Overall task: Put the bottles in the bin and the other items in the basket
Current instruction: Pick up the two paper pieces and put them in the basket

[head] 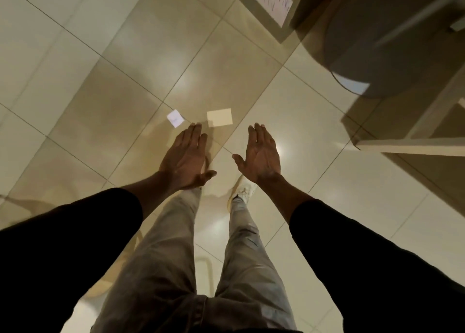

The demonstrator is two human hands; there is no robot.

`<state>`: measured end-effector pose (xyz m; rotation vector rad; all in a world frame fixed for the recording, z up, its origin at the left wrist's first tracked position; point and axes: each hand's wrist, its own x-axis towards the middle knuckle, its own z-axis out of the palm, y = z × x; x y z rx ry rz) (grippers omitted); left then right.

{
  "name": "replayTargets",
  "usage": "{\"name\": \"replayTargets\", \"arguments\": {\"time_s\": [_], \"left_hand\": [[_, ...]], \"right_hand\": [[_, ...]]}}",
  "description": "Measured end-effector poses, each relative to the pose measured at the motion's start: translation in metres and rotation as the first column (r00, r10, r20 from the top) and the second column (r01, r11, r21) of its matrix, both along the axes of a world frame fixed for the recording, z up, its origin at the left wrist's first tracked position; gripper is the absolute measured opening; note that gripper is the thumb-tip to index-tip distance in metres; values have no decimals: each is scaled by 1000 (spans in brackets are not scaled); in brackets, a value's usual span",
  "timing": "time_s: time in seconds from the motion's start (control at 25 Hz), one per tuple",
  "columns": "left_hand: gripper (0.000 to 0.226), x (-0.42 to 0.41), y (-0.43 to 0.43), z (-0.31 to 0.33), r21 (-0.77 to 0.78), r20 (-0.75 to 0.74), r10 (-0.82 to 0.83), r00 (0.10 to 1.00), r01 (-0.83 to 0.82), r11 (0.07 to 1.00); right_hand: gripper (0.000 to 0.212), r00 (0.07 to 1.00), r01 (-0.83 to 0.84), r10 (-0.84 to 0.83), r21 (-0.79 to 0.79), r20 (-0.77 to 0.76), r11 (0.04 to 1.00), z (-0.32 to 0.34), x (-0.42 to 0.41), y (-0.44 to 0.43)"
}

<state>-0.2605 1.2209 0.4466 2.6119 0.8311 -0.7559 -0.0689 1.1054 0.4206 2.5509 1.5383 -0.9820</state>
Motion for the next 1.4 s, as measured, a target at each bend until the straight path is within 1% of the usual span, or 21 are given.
{"name": "replayTargets", "arguments": {"time_s": [0.04,0.12,0.2,0.28,0.36,0.48,0.52,0.56,0.64,0.68,0.72,0.88,0.96,1.0,1.08,1.12,1.16,1.24,1.32,1.4], "left_hand": [[116,-4,-2,-1,-3,13,12,1000,-12,1000],[116,-22,4,-19,-38,-24,16,1000,-17,999],[118,-38,16,-45,-80,-54,-39,998,34,996],[117,-54,38,-70,-93,-48,-90,995,85,992],[115,-54,57,-88,-104,-30,-106,994,102,989],[116,-75,115,-148,-60,-7,-138,990,138,989],[116,-74,124,-150,-42,-4,-141,990,141,989],[116,-75,135,-167,-32,-25,-131,991,130,991],[113,-79,162,-209,11,-30,-80,996,80,997],[111,-80,174,-234,16,-51,-72,996,73,997],[108,-83,178,-239,31,-40,-62,997,64,998],[98,-87,200,-364,62,-72,5,997,0,998],[91,-89,209,-427,68,-80,78,994,-72,995],[90,-91,210,-431,56,-89,121,989,-117,992],[89,-99,220,-490,94,-117,207,971,-196,976],[87,-101,226,-510,112,-97,264,960,-253,961],[86,-102,235,-537,100,-118,302,946,-291,951],[86,-106,243,-557,105,-92,396,914,-386,916],[91,-109,259,-584,132,-66,439,896,-429,894],[97,-110,261,-598,125,-61,456,888,-446,886]], "right_hand": [[92,1000,7,-7,-8,-3,1000,-1,-1,-3],[92,1000,3,-3,-35,9,999,-18,-18,3],[93,1000,27,-26,-34,6,999,-36,-33,15],[93,999,38,-37,-36,29,999,-58,-47,35],[94,998,45,-43,-37,49,998,-69,-46,45],[94,995,74,-72,-34,68,997,-121,-65,80],[94,993,92,-90,-27,71,995,-123,-62,81],[94,994,80,-77,-42,75,996,-141,-63,87],[94,996,47,-43,-46,74,998,-184,-64,101],[94,997,5,-1,-59,77,998,-212,-62,110],[93,997,-14,18,-57,78,998,-215,-58,112],[90,989,-115,120,-68,87,991,-340,-45,141],[89,982,-163,169,-77,87,984,-406,-35,160],[88,980,-176,182,-75,81,982,-410,-31,163],[85,964,-240,248,-94,91,966,-468,-25,176],[83,958,-261,269,-84,102,962,-486,-22,180],[82,943,-301,312,-106,114,948,-513,-17,189],[81,926,-338,353,-118,138,934,-531,-13,193],[81,901,-382,395,-106,179,918,-558,-6,201],[84,872,-420,441,-141,211,897,-570,-3,203]]}}
